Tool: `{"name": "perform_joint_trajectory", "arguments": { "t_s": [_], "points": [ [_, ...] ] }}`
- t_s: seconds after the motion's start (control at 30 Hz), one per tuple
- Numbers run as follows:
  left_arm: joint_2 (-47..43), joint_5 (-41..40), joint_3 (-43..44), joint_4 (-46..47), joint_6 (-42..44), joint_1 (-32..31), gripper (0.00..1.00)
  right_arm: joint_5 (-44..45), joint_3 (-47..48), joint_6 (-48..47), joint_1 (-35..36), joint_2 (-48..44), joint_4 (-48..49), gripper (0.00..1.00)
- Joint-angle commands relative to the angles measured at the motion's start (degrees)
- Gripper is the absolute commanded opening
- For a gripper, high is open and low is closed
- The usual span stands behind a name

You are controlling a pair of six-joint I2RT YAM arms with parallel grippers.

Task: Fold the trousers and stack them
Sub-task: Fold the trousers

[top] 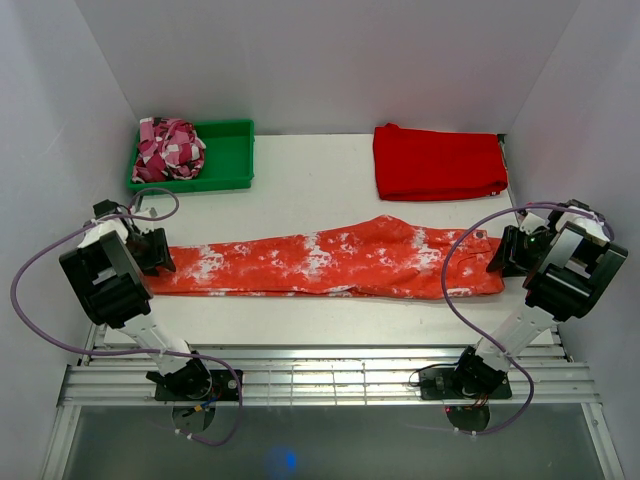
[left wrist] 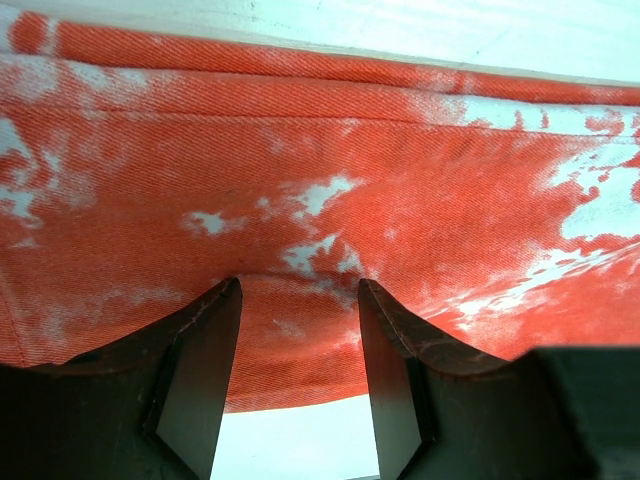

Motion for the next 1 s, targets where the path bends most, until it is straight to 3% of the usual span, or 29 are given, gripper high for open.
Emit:
{"name": "perform_joint_trajectory", "arguments": {
  "t_s": [0.0,0.2,0.67,0.77,0.8,0.83,0.97],
  "points": [
    [0.5,-0.4,1.8,0.1,0.1,-0.5,0.61,3.5,2.2,2.3,0.2,-1.2,0.3,0.5],
    [1.0,-0.7,2.7,-0.3,0.1,-1.0,0.61,2.2,2.1,3.1,0.5,-2.1,-1.7,0.43],
    [1.8,-0.9,3.1,-0.3,-0.6,-2.3,0.61,-3.1,2.6,4.1,2.5,-0.3,1.0,0.48],
    [1.7,-1.0,2.7,-0.1,-0.7,-2.4,0.61,-1.9,4.3,4.1,2.8,1.1,0.9,0.26],
    [1.7,-1.3,2.6,0.0,-0.7,-2.4,0.61,-1.5,5.2,4.0,2.8,1.4,0.6,0.12],
    [1.6,-1.3,2.6,0.0,-0.6,-2.4,0.6,-1.0,5.7,3.8,2.8,1.4,0.2,0.08],
    [1.6,-2.4,2.4,0.3,-0.3,-2.4,0.6,1.2,8.2,3.1,2.8,-0.9,-0.5,0.08]
  ]
}}
